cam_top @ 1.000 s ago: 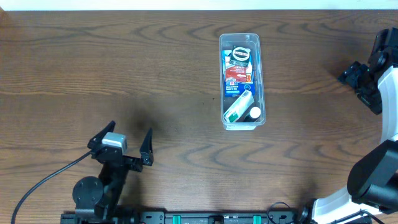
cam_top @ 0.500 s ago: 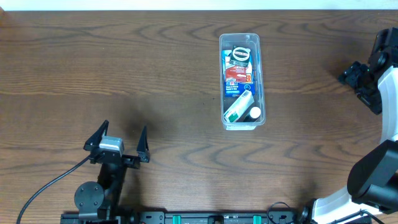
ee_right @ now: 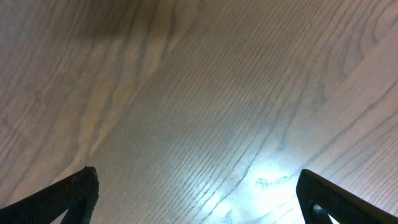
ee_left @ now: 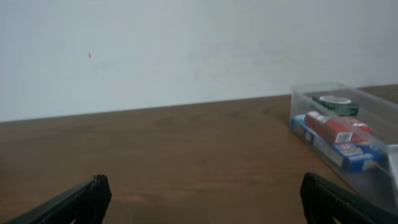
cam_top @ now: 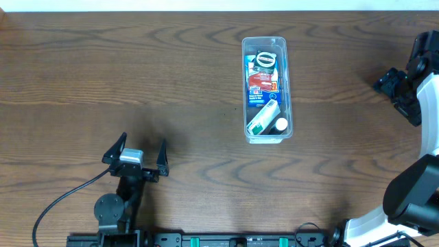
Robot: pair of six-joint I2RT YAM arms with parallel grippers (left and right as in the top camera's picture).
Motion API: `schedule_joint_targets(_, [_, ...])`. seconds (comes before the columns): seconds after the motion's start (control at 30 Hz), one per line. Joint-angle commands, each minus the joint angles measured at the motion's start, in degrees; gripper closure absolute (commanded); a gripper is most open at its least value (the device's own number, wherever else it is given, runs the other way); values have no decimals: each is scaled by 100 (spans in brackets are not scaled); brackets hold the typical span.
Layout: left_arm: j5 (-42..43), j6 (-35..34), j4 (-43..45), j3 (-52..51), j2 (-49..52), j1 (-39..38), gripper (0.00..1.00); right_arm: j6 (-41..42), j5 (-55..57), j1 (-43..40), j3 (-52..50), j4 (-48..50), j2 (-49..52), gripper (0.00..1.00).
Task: Pack container
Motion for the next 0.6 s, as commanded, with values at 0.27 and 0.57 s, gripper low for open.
schedule_joint_targets(0.27, [-157,37,-684,-11,-48,42,2,94,98,-22,-7,-9,28,1])
schedule_joint_targets(0.57, [-157,37,-684,-11,-35,39,2,94,98,-22,-7,-9,28,1])
